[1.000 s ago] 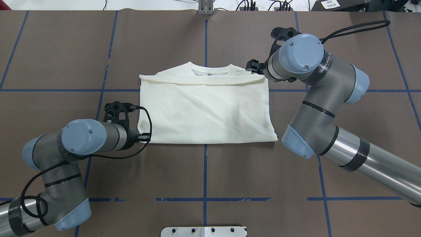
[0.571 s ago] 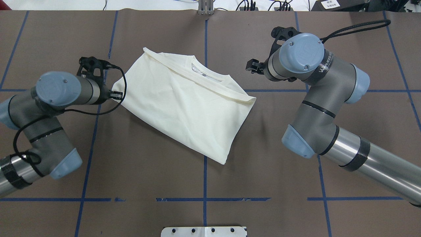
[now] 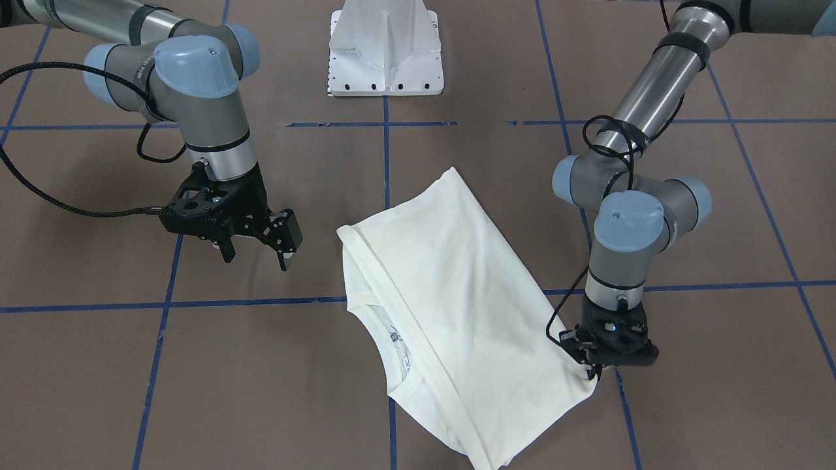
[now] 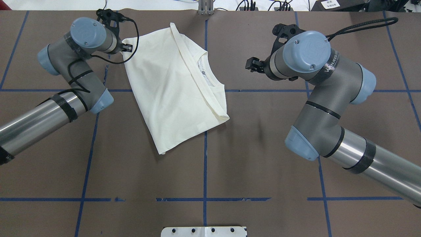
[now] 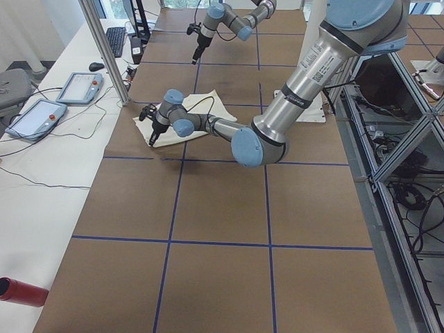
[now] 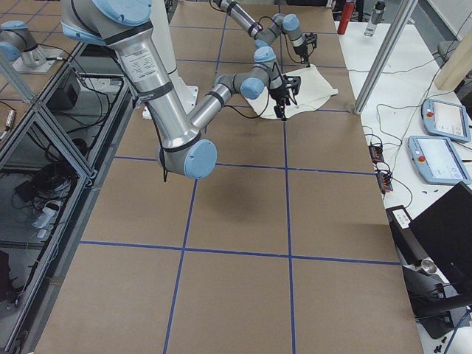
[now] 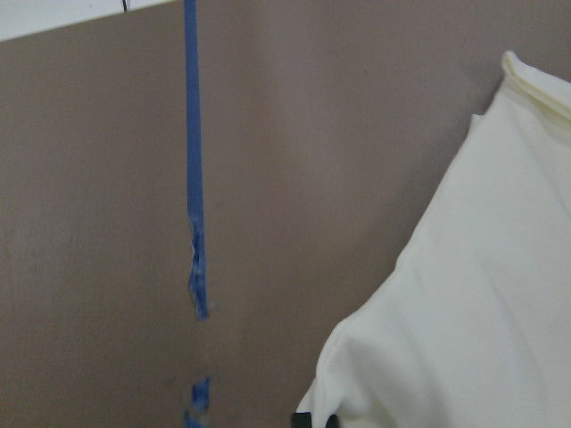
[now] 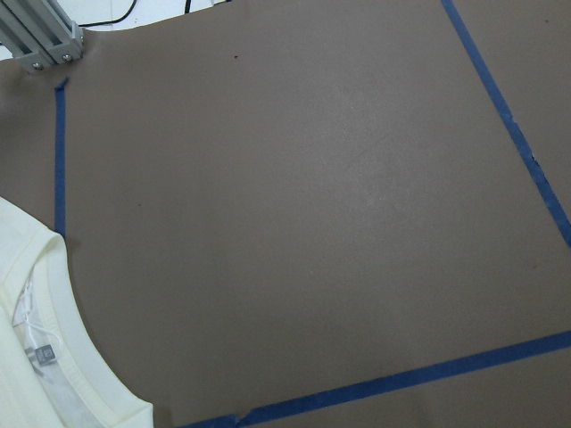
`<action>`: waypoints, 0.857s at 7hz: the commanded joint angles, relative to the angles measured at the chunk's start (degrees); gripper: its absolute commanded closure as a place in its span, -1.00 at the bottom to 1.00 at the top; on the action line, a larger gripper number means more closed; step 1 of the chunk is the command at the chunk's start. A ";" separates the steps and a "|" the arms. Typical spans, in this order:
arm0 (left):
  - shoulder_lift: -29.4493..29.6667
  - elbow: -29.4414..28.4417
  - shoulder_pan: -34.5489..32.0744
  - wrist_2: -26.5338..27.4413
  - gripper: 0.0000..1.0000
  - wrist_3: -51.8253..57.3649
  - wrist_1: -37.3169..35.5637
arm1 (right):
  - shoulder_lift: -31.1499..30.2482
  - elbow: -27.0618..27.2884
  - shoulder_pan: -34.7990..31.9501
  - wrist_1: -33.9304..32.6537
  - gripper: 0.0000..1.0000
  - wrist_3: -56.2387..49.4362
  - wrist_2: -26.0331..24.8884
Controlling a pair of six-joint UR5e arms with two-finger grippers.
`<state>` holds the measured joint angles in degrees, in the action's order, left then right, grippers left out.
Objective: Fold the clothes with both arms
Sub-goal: 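Drag the grasped edge away from the robot with the left gripper, turning the shirt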
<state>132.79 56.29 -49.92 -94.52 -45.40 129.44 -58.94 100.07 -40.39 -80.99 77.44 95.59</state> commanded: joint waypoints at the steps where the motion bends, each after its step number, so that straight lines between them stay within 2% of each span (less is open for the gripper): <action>1: 1.26 -2.87 -1.41 -0.39 -0.98 4.93 4.22 | -0.21 0.83 0.66 -0.04 -1.00 0.34 -0.05; 2: -2.41 3.32 -1.58 -2.31 -1.00 5.67 6.07 | 0.31 0.30 1.27 0.30 -1.00 1.04 -0.05; 3: -5.14 8.34 -1.93 -9.29 -1.00 5.59 6.09 | 1.02 -0.22 2.41 0.39 -1.00 4.78 -0.23; 4: -9.09 15.88 -2.02 -11.62 -1.00 4.11 5.92 | 6.24 -5.54 3.38 0.40 -0.86 8.65 -0.49; 5: -14.17 24.74 -1.07 -12.00 -1.00 0.70 5.65 | 12.47 -12.99 4.17 0.48 -0.60 12.34 -0.75; 6: -16.40 28.40 -0.71 -16.09 -1.00 -2.73 5.74 | 15.49 -17.32 5.13 1.35 -0.52 12.64 -1.89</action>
<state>120.38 77.82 -51.20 -106.79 -44.19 135.19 -48.44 89.19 -36.43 -80.36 88.09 94.72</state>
